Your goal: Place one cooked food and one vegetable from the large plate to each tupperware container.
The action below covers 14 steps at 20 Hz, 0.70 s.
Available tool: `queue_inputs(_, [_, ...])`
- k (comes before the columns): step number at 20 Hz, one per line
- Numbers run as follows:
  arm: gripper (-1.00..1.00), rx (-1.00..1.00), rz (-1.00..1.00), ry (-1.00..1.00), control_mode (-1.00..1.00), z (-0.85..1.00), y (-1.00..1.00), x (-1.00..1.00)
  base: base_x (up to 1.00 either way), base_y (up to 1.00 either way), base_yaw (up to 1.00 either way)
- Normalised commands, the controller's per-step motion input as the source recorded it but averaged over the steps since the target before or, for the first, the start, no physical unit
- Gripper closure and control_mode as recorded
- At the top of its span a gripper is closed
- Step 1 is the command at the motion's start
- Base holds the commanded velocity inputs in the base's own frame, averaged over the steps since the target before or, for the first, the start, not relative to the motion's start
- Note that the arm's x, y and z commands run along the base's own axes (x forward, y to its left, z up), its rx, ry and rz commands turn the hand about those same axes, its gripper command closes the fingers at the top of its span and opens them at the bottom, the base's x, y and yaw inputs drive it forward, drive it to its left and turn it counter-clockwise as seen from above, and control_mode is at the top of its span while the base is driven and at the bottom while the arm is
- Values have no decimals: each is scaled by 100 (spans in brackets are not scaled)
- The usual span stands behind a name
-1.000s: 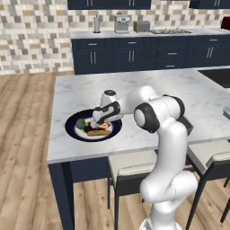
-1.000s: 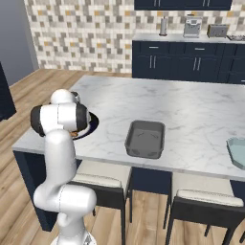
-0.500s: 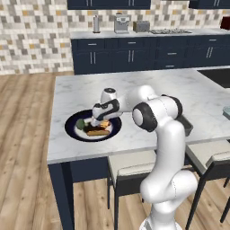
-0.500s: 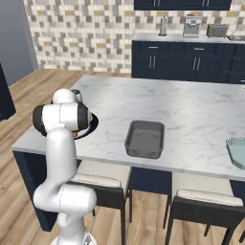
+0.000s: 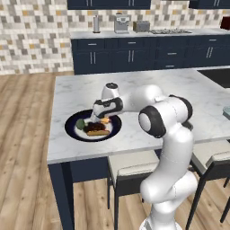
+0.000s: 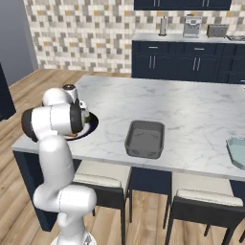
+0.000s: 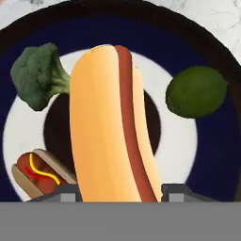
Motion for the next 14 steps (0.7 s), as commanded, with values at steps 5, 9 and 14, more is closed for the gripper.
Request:
queue_inputs(5, [100,0,-22,10,-100,88,-68,-14,0,0,0])
queue_inputs(9, [100,0,-32,10,-100,54,-100,-39,0,0,0])
queue_inputs(14, [100,4,-34,-7,-100,11,-92,-70,0,0,0])
